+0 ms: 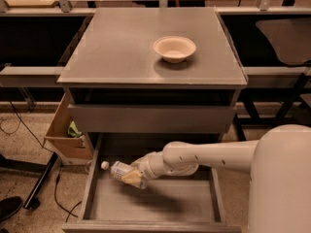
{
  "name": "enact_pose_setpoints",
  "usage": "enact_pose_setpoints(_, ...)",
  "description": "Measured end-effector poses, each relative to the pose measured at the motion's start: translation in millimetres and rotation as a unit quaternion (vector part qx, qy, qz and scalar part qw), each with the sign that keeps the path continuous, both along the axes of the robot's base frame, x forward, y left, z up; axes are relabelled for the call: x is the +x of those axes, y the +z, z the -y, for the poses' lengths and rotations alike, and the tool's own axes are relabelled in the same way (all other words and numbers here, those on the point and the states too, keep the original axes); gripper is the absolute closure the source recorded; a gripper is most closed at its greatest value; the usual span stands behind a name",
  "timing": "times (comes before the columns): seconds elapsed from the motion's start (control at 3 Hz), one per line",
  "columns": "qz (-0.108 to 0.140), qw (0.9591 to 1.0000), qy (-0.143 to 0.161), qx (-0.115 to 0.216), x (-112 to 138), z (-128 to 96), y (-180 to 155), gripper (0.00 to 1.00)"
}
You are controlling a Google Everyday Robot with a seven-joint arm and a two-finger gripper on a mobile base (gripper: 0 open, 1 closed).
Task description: Place blue plastic bottle into middle drawer
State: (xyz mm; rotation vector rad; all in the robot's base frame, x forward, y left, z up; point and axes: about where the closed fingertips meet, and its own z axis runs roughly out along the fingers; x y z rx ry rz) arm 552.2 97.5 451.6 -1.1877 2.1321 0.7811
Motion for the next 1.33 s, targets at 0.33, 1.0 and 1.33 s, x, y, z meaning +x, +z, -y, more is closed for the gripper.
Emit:
enact_pose_setpoints(0.33, 0.002, 0.9999, -0.012, -0.006, 5.0, 1.2, -2.9, 0.38)
enact_pose_setpoints(1.0, 0.002, 0.9999, -0.012, -0.006, 4.9, 1.2, -3.0, 0.00)
enact_pose_setpoints(1.33, 0.002, 0.9999, -0.012, -0.006, 4.9, 1.2, -3.0, 0.00)
